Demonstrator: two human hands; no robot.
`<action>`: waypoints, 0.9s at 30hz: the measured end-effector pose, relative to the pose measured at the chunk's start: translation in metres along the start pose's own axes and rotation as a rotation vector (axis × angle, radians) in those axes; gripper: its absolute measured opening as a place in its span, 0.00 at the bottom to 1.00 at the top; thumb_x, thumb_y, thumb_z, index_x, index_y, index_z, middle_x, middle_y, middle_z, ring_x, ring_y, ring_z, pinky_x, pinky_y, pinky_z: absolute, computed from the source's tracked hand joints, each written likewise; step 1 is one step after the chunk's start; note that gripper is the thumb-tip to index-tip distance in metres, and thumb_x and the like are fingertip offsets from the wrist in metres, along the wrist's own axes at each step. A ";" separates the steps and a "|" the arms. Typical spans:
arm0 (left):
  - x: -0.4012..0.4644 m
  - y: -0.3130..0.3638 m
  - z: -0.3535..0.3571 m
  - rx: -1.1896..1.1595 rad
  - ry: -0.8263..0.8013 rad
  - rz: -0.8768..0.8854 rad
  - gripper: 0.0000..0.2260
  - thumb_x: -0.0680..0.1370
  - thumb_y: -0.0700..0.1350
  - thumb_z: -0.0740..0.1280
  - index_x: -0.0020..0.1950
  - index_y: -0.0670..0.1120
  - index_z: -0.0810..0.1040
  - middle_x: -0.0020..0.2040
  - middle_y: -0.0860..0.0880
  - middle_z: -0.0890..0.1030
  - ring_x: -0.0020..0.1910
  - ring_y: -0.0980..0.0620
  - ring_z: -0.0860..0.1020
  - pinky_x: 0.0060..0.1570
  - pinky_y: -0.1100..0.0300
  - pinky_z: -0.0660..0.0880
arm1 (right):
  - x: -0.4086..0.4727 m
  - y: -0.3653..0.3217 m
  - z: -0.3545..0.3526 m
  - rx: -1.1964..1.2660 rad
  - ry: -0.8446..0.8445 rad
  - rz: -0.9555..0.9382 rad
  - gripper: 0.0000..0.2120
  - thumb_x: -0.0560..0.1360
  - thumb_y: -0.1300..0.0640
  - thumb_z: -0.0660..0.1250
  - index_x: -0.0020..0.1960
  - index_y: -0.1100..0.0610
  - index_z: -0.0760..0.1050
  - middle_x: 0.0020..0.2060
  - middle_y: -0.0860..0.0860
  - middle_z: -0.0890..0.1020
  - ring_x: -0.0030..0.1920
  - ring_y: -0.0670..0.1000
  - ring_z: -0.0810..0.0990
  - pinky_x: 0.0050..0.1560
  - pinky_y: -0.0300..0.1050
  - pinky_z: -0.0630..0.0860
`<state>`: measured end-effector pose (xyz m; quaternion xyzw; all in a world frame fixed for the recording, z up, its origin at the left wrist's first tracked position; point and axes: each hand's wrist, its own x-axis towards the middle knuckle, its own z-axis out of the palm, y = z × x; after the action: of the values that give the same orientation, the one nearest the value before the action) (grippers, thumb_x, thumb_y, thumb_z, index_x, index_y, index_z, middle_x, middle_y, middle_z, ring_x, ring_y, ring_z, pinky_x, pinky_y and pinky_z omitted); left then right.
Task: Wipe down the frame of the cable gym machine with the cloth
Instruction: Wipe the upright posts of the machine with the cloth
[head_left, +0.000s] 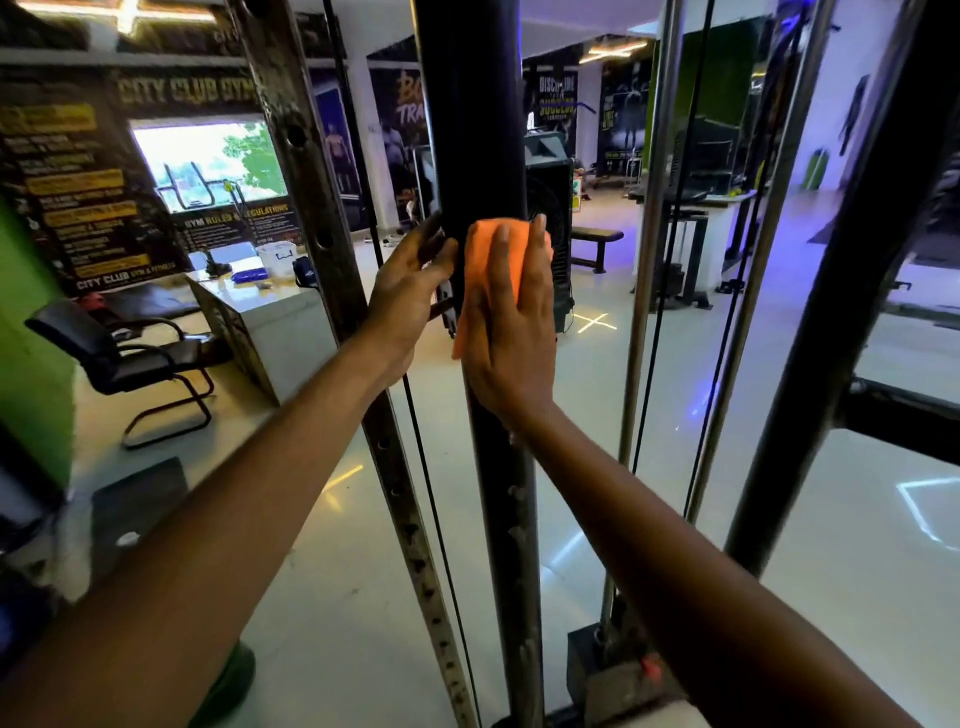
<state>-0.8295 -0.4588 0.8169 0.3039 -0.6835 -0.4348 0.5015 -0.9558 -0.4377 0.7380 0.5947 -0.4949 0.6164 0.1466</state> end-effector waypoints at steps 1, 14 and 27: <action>-0.001 -0.001 0.001 0.008 0.001 0.002 0.20 0.87 0.55 0.64 0.79 0.64 0.72 0.76 0.57 0.76 0.76 0.51 0.74 0.74 0.36 0.73 | 0.002 0.001 0.000 -0.007 0.002 -0.009 0.33 0.89 0.51 0.62 0.88 0.54 0.48 0.88 0.60 0.44 0.88 0.62 0.44 0.81 0.71 0.62; -0.007 0.002 0.013 -0.056 0.053 -0.041 0.19 0.88 0.49 0.64 0.79 0.61 0.72 0.76 0.57 0.77 0.76 0.53 0.74 0.77 0.41 0.70 | -0.040 0.018 -0.007 0.056 -0.093 0.016 0.36 0.89 0.52 0.63 0.88 0.50 0.46 0.88 0.58 0.42 0.88 0.62 0.43 0.81 0.72 0.63; -0.034 -0.017 0.031 -0.009 0.116 -0.108 0.22 0.88 0.48 0.65 0.82 0.58 0.69 0.76 0.58 0.77 0.75 0.55 0.75 0.77 0.42 0.71 | -0.118 0.056 -0.013 0.014 -0.307 0.008 0.35 0.89 0.44 0.59 0.88 0.50 0.45 0.88 0.57 0.37 0.87 0.65 0.40 0.78 0.76 0.64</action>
<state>-0.8489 -0.4281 0.7832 0.3625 -0.6338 -0.4459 0.5177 -0.9769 -0.4055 0.6131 0.6809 -0.5097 0.5222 0.0626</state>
